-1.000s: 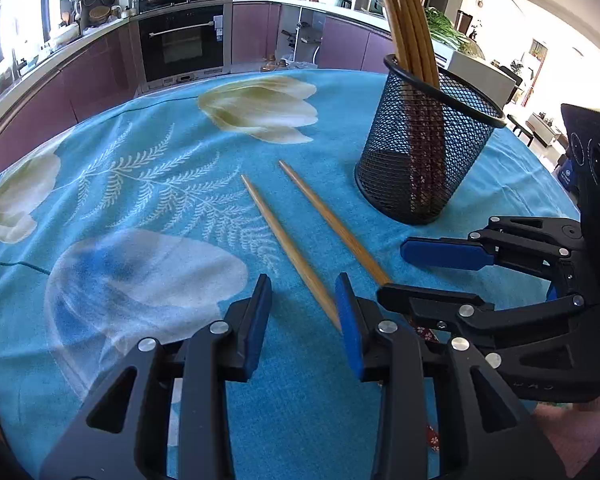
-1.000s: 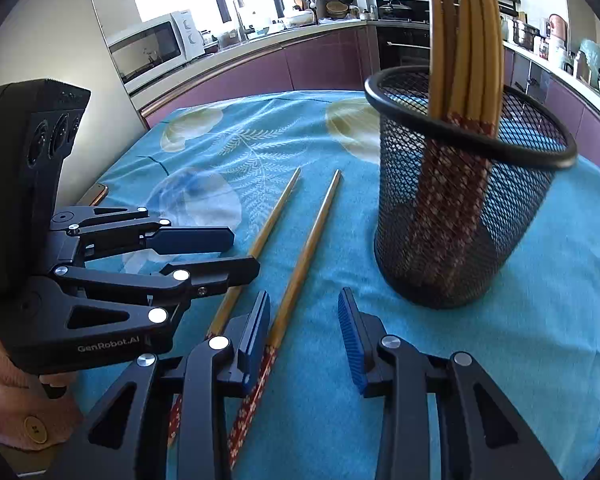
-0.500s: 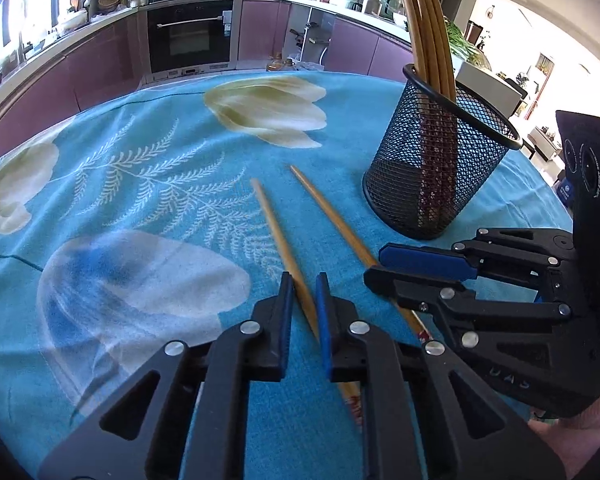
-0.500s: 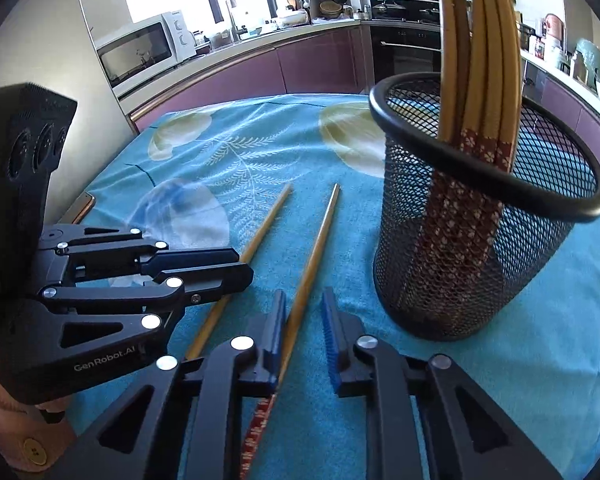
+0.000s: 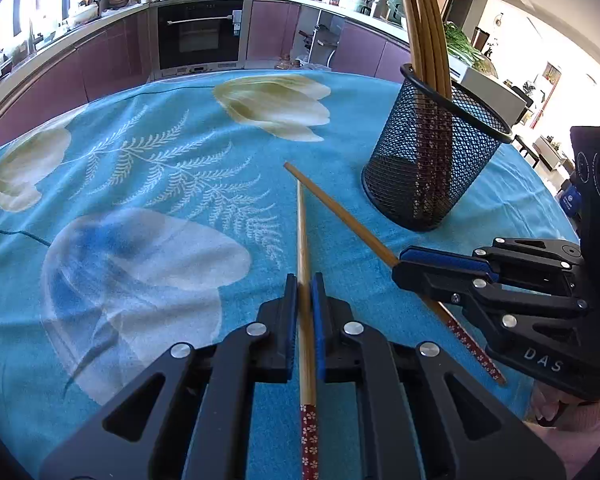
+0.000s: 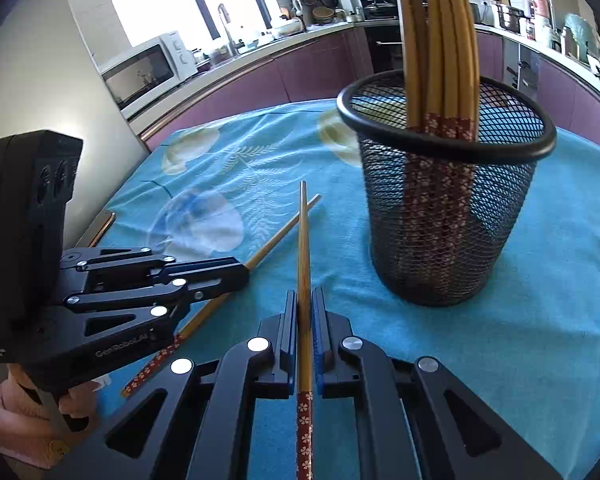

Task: Organize utensils
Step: 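Grasp one chopstick with the left tool while the right tool grasps the other, then lift both held chopsticks upright and carry them toward the mesh holder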

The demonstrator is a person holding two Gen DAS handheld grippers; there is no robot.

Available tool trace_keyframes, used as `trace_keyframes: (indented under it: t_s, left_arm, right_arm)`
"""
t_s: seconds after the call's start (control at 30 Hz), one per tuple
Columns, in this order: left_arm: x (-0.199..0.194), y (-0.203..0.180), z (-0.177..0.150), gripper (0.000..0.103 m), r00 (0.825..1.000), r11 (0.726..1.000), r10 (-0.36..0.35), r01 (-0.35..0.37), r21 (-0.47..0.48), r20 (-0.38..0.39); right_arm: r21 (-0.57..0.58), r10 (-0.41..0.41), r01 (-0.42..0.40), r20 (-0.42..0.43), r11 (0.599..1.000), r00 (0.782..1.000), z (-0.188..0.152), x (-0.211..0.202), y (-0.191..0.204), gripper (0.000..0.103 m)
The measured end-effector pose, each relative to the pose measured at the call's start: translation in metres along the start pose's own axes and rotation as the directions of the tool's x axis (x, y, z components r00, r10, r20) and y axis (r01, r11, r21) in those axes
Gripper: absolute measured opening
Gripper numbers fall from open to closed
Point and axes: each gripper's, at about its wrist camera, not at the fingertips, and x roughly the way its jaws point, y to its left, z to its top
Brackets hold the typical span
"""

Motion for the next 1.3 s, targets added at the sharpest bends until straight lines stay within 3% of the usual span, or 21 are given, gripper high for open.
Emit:
trace_keyframes:
  t_s: [0.13,0.23,0.47,0.7,1.3]
  left_arm:
    - [0.001,-0.002,0.0,0.009,1.0,1.0,0.004,-0.004,0.017,-0.008]
    - [0.002,-0.003,0.002,0.015,1.0,0.999,0.015,-0.015,0.034,-0.01]
    - [0.008,-0.006,0.006,0.016,0.999,0.998,0.031,-0.031,0.063,-0.01]
    - [0.01,-0.006,0.007,0.008,0.999,0.998,0.041,-0.041,0.047,-0.002]
    - [-0.01,-0.003,0.007,0.008,0.999,1.0,0.017,-0.017,0.025,0.035]
  right_arm:
    - [-0.015,0.002,-0.002,-0.023,1.0,1.0,-0.001,0.006,0.003,0.006]
    - [-0.021,-0.009,0.008,-0.034,1.0,0.999,-0.001,0.009,0.005,0.006]
    - [-0.038,-0.025,0.023,-0.035,0.999,0.999,0.0,0.014,0.007,0.008]
    - [-0.05,-0.035,0.033,-0.033,0.998,0.999,0.002,0.015,0.007,0.006]
    - [-0.033,0.027,-0.026,0.031,0.999,0.999,0.006,-0.015,0.001,0.006]
